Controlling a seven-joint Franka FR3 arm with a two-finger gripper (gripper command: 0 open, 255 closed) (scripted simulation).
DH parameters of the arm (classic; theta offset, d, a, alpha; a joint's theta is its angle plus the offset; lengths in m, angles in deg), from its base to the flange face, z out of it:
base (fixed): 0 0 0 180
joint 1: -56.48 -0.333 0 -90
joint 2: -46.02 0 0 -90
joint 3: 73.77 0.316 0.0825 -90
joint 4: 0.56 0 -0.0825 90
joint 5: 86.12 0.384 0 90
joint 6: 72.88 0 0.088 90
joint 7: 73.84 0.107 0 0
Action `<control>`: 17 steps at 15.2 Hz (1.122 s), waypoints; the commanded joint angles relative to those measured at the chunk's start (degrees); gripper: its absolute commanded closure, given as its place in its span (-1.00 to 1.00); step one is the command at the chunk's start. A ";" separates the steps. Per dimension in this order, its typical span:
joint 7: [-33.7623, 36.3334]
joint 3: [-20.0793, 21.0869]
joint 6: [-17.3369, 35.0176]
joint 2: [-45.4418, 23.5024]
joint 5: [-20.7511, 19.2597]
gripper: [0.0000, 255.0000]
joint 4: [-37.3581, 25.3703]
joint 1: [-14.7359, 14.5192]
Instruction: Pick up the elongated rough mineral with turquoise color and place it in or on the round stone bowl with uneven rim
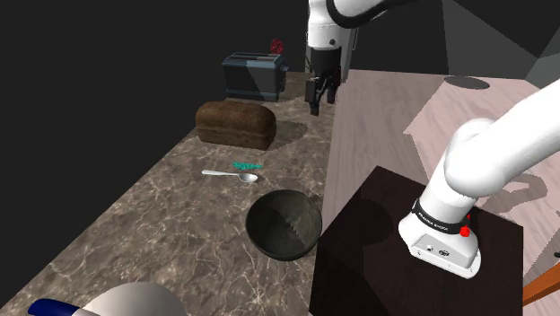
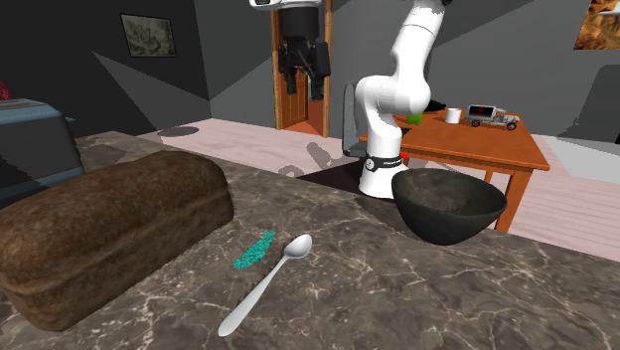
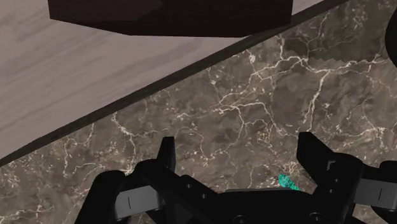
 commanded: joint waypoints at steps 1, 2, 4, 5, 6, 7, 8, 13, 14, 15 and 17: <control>0.90 1.33 3.46 -3.93 -0.05 -1.00 -0.89 -0.33; 1.35 1.97 4.93 -5.79 -0.17 -1.00 -1.43 -0.47; 2.33 3.20 7.73 -9.61 -0.58 -1.00 -2.74 -0.73; 2.85 3.79 9.05 -11.56 -0.88 -1.00 -3.50 -0.86; 3.40 4.37 10.32 -13.55 -1.25 -1.00 -4.33 -0.99; 3.97 4.93 11.53 -15.56 -1.68 -1.00 -5.24 -1.12; 4.58 5.47 12.68 -17.60 -2.17 -1.00 -6.22 -1.27; 7.93 7.77 17.44 -28.10 -5.62 -1.00 -12.21 -2.17; 8.66 8.11 18.18 -30.25 -6.48 -1.00 -13.62 -2.44; 9.39 8.40 18.84 -32.42 -7.38 -1.00 -15.12 -2.76; 10.83 8.81 19.93 -36.79 -9.27 -1.00 -18.33 -3.53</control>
